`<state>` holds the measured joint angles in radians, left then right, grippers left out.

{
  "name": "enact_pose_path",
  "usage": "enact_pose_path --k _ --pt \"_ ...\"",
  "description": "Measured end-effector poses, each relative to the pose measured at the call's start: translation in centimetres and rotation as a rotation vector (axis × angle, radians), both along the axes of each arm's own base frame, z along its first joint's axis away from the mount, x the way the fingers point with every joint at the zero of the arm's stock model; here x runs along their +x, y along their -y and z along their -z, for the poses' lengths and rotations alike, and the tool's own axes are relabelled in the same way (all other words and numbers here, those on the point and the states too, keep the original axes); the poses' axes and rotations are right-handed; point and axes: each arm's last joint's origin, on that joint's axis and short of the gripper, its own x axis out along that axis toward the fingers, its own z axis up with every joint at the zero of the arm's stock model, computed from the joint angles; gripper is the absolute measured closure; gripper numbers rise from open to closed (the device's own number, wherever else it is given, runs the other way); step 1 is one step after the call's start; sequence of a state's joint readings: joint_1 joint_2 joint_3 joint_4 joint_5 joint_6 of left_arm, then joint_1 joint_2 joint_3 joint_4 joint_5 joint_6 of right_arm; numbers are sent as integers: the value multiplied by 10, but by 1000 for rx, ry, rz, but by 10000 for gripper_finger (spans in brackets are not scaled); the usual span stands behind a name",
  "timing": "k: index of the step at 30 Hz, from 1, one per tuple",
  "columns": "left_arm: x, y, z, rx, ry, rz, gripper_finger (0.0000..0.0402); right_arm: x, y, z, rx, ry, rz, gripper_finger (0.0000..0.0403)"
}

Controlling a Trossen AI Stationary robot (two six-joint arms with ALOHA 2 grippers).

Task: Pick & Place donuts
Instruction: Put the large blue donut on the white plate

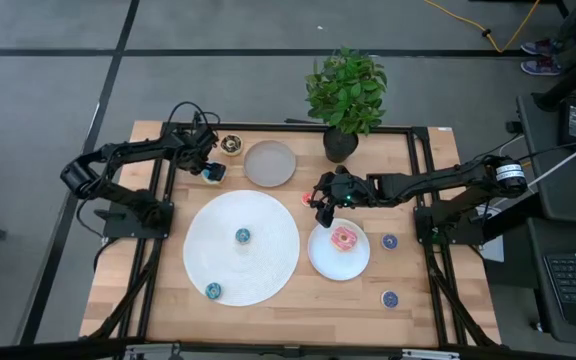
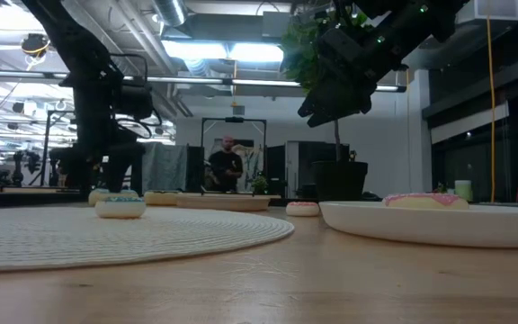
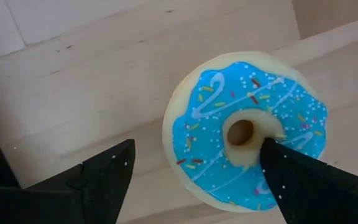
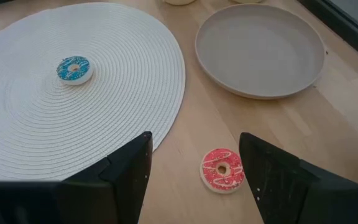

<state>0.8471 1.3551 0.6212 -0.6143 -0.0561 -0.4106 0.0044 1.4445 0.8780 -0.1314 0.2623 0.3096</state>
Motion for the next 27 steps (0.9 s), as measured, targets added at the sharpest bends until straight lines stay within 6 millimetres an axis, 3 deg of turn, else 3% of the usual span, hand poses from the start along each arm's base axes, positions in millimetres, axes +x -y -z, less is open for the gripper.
enact_pose_path --k 9,27 --pt "-4 0 -12 32 -37 -18 66 0 0 0 -2 0 -2 161" --pt "-3 -6 -7 30 -7 -27 66 0 0 0 -5 -1 -4 161"
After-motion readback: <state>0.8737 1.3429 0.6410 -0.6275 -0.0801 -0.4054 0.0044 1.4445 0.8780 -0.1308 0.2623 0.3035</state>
